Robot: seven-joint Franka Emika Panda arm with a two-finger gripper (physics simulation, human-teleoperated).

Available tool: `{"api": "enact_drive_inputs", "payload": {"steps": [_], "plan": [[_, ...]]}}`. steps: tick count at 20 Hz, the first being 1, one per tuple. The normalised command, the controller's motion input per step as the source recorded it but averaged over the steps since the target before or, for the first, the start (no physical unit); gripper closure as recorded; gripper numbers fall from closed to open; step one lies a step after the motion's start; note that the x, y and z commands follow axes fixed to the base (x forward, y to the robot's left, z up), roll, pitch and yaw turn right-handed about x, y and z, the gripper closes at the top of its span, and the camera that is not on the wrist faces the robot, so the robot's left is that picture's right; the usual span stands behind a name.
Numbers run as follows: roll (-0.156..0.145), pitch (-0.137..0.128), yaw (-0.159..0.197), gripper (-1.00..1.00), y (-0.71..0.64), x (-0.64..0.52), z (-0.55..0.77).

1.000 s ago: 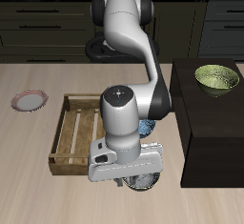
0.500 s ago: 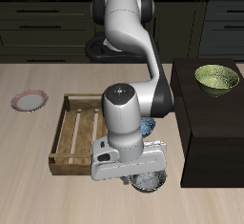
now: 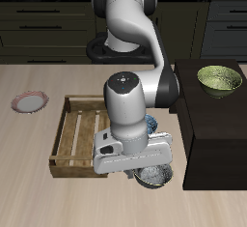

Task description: Place the black bowl in the wooden tray

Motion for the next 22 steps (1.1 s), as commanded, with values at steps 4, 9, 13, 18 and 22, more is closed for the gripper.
{"api": "enact_drive_inputs", "payload": {"steps": [4,9,13,18,22], "plan": [[0.004,-0.053,-0.006,1.00,0.01,-0.20,0.33],[-0.009,-0.028,-0.034,1.00,-0.09,-0.16,0.27],[-0.012,-0.044,0.014,1.00,-0.19,-0.22,0.29],[-0.017,-0.039,0.001,1.00,-0.23,-0.25,0.24],[-0.046,-0.026,-0.016,1.00,-0.24,-0.12,0.16]]}}
